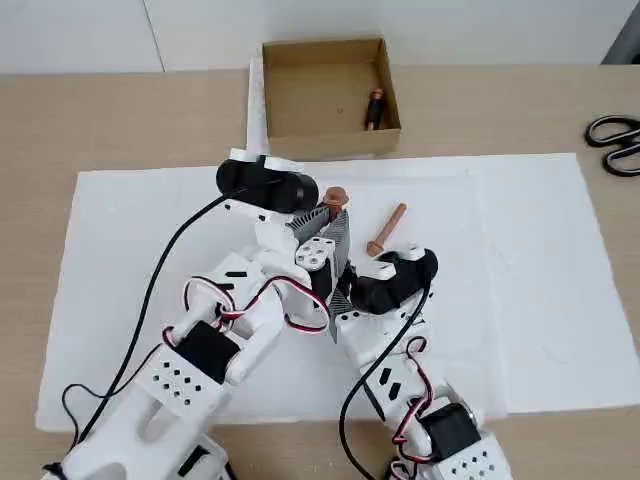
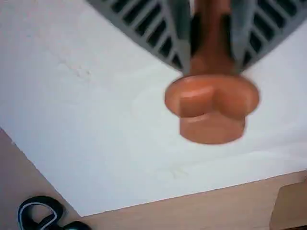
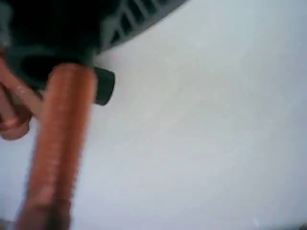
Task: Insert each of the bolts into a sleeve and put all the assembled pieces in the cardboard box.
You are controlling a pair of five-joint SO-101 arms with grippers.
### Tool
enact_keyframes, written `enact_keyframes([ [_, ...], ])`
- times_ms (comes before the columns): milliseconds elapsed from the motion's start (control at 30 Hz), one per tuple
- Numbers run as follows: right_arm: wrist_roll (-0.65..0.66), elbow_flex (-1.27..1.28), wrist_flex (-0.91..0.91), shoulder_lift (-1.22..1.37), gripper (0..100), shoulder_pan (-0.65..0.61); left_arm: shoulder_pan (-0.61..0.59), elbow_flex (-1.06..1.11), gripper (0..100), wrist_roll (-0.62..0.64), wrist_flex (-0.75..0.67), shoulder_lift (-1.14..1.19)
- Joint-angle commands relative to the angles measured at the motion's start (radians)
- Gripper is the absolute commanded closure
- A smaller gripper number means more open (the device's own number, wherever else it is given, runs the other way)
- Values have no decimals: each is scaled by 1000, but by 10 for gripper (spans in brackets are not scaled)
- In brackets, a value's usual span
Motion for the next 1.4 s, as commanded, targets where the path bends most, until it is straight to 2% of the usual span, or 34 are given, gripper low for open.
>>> enact_keyframes([
  [0,-11,8,-1,-16,995,-1,12,-7,994,2,-21,-15],
  [400,-11,8,-1,-16,995,-1,23,12,994,-2,-54,-15],
  [633,-11,8,-1,-16,995,-1,26,38,994,-61,-77,-15],
  [1367,-11,8,-1,-16,995,-1,31,38,994,-15,-92,-15],
])
